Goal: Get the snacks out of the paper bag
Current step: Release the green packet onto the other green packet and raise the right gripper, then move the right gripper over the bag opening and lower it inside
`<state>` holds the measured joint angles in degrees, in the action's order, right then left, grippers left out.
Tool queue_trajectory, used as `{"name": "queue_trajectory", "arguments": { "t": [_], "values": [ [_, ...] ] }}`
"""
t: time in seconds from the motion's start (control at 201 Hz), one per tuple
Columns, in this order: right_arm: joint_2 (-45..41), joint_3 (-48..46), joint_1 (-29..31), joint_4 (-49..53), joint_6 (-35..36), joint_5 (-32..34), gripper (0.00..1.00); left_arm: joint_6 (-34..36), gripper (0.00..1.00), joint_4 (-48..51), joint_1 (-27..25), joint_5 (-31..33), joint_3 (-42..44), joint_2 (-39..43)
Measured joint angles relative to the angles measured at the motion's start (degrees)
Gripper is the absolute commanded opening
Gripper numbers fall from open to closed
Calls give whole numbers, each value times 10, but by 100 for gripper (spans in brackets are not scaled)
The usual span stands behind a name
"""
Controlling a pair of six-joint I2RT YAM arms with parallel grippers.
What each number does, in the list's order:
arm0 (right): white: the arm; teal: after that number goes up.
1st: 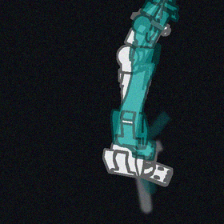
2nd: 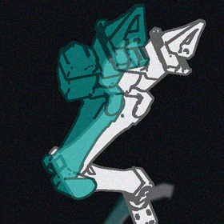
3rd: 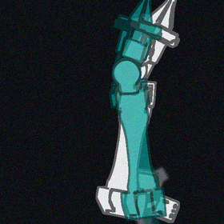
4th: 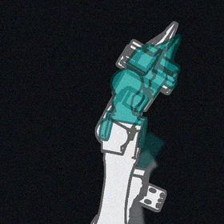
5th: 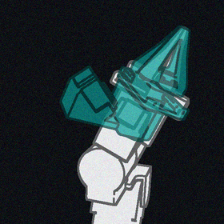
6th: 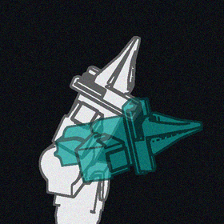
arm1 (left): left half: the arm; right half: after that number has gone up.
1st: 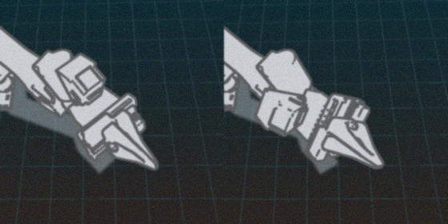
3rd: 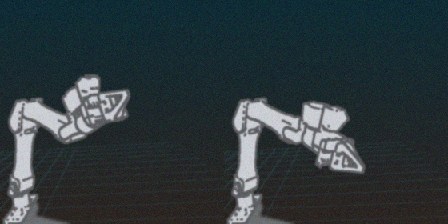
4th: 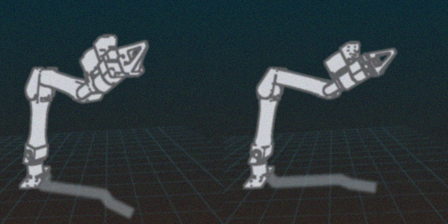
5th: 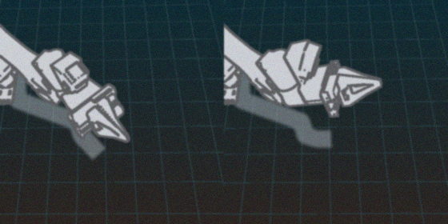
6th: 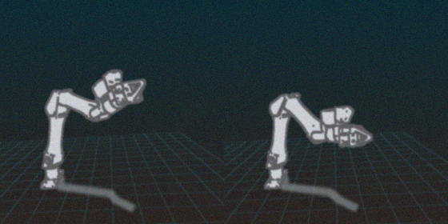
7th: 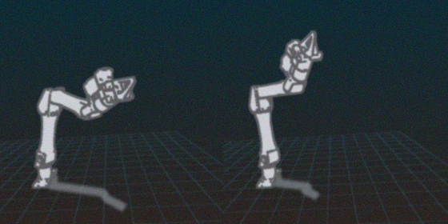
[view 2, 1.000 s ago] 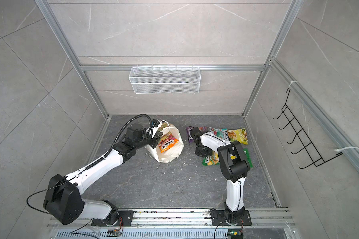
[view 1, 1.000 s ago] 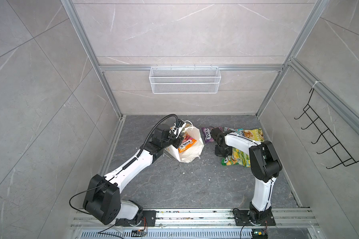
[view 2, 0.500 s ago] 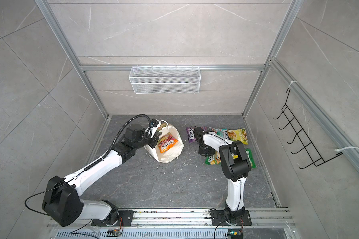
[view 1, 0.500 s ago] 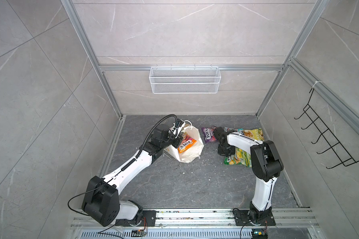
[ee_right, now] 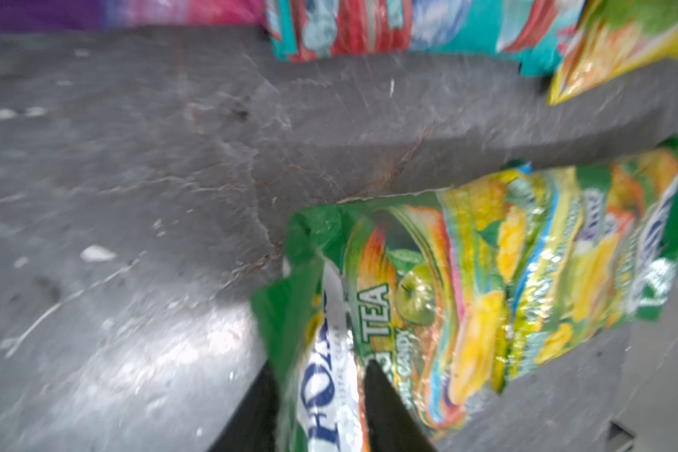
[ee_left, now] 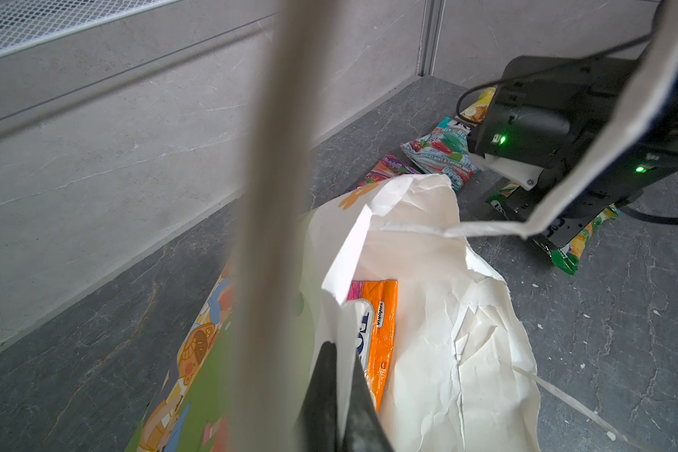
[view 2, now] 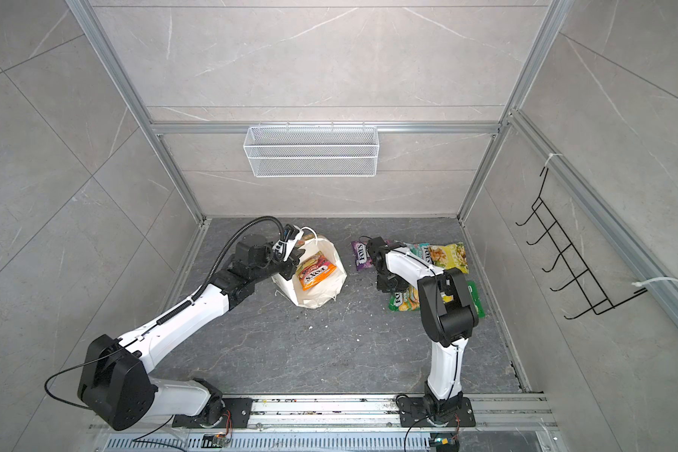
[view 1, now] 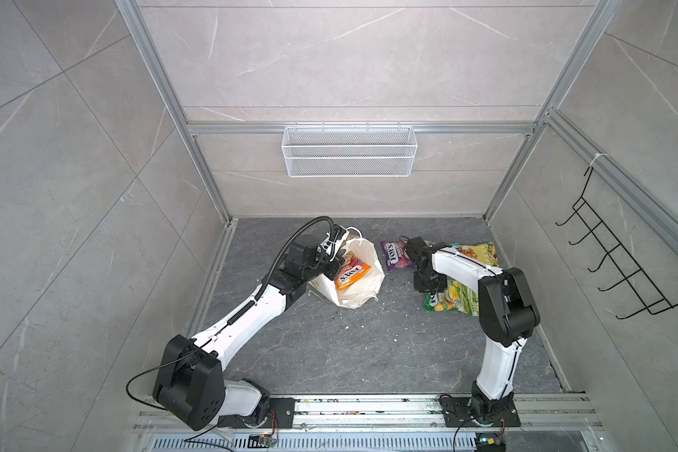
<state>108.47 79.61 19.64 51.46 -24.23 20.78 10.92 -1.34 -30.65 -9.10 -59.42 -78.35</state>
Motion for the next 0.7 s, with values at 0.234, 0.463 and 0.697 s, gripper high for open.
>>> {"name": "queue_trajectory", "arguments": {
  "t": [0.234,0.463,0.697],
  "values": [
    [-125,26,0,-6,38,-36,48,0,0,0,0,-1,0,-3],
    [-261,-20,14,-123,27,-283,30,0,0,-2,-2,-4,-7,-17],
    [-297,-72,139,-267,-35,-358,22,0,0,-5,-9,-2,-8,-35]
  ]
}}
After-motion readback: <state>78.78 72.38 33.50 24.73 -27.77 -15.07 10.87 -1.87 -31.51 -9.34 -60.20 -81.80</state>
